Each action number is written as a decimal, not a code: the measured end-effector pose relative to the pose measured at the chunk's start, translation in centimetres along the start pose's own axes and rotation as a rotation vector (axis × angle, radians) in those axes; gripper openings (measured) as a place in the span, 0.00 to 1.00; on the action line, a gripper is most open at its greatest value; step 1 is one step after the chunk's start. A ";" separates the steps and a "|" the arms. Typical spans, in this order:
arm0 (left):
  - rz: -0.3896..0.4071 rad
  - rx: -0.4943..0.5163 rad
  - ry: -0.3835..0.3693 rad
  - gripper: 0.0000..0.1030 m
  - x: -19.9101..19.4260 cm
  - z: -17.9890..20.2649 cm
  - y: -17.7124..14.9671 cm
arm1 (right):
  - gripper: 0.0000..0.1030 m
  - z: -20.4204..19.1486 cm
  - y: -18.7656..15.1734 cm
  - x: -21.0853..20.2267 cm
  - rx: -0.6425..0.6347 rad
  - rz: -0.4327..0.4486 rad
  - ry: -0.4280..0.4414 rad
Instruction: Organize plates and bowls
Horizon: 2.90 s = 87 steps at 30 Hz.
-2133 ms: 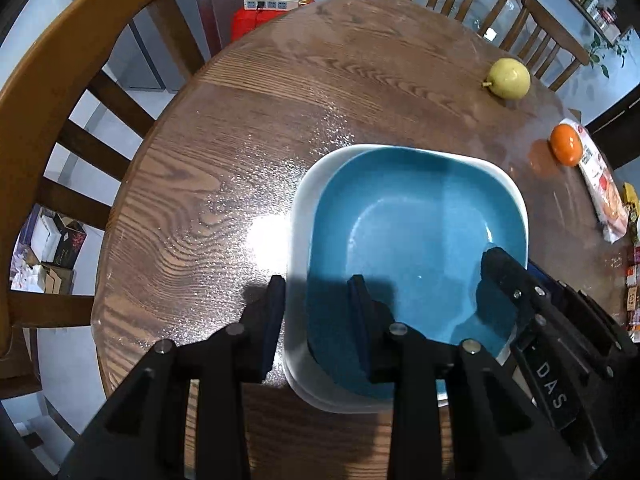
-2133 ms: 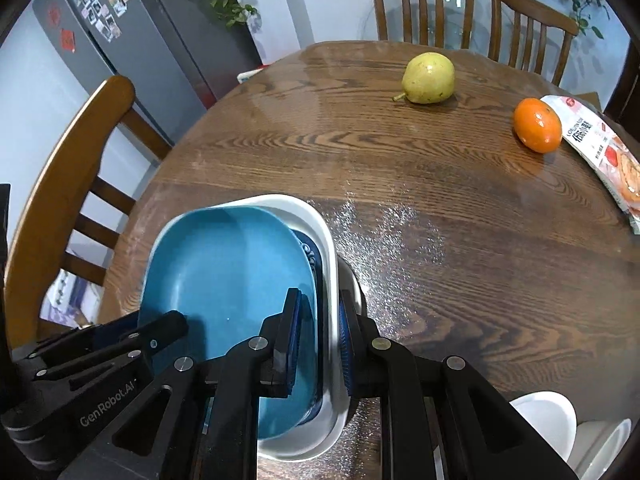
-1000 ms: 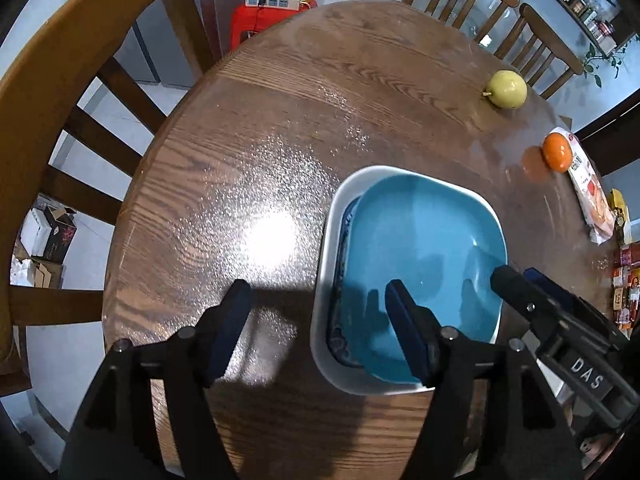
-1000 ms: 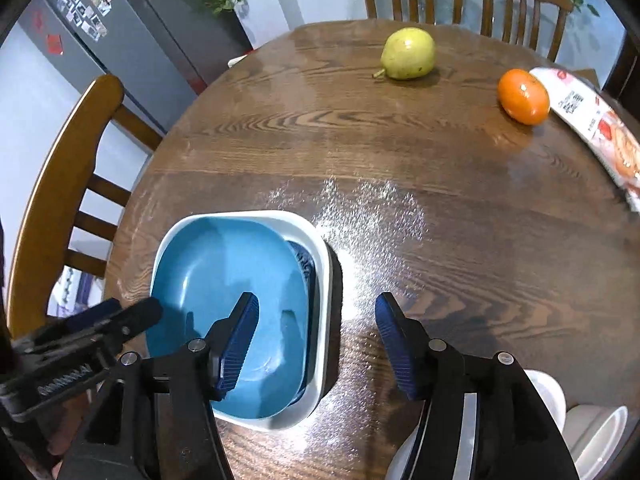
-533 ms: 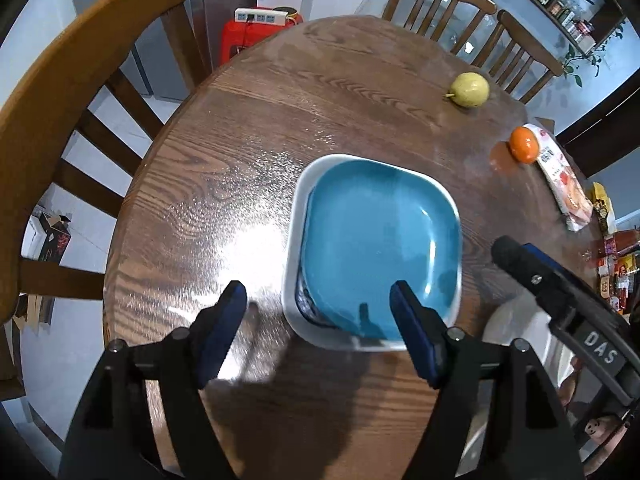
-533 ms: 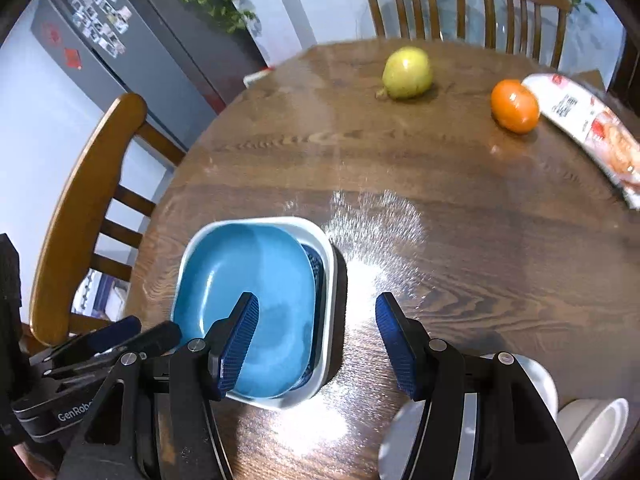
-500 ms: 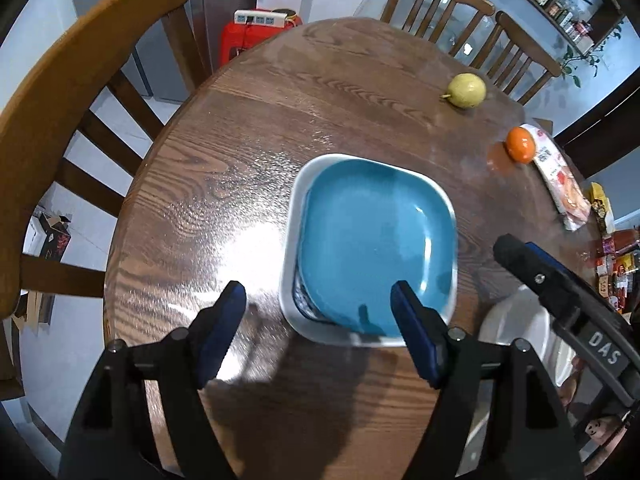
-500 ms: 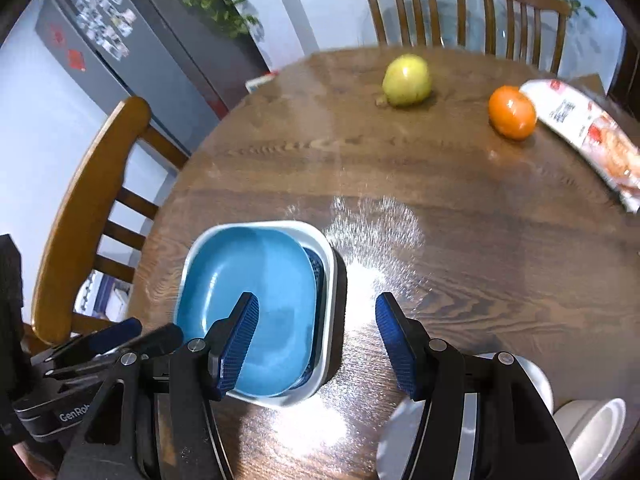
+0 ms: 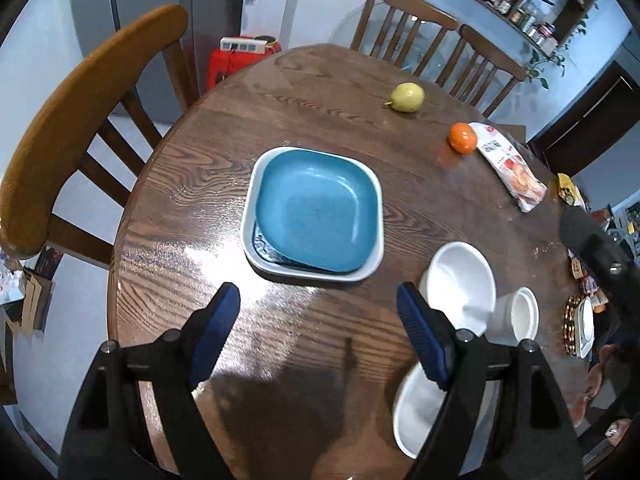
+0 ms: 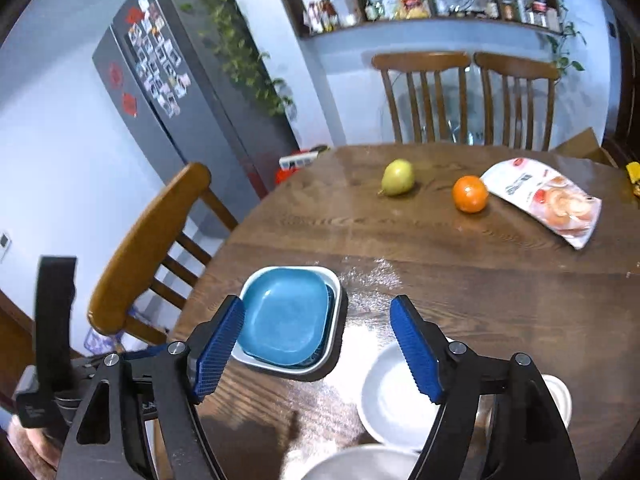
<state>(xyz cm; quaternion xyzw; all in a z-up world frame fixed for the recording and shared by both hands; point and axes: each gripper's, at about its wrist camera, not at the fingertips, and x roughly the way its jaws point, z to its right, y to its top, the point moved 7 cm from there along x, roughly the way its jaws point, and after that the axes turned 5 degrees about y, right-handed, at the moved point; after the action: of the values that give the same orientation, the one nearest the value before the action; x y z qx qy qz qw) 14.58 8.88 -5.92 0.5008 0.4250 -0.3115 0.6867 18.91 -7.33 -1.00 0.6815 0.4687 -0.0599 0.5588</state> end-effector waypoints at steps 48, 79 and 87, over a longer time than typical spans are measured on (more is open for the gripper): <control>-0.040 0.022 -0.001 0.86 1.9 4.0 -6.6 | 0.56 13.9 -9.4 -14.3 0.175 0.036 -0.181; -0.216 0.009 -0.047 0.47 9.2 9.1 -1.6 | 0.24 11.5 -3.9 1.1 0.147 -0.306 -0.054; -0.253 -0.004 -0.050 0.44 10.5 8.7 -1.2 | 0.24 12.7 -4.7 3.9 0.174 -0.360 -0.040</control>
<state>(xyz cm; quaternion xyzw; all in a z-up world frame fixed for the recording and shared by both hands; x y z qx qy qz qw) 20.61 0.24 -14.60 0.4339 0.4680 -0.4074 0.6532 23.41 -15.76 -11.35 0.6310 0.5648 -0.2128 0.4874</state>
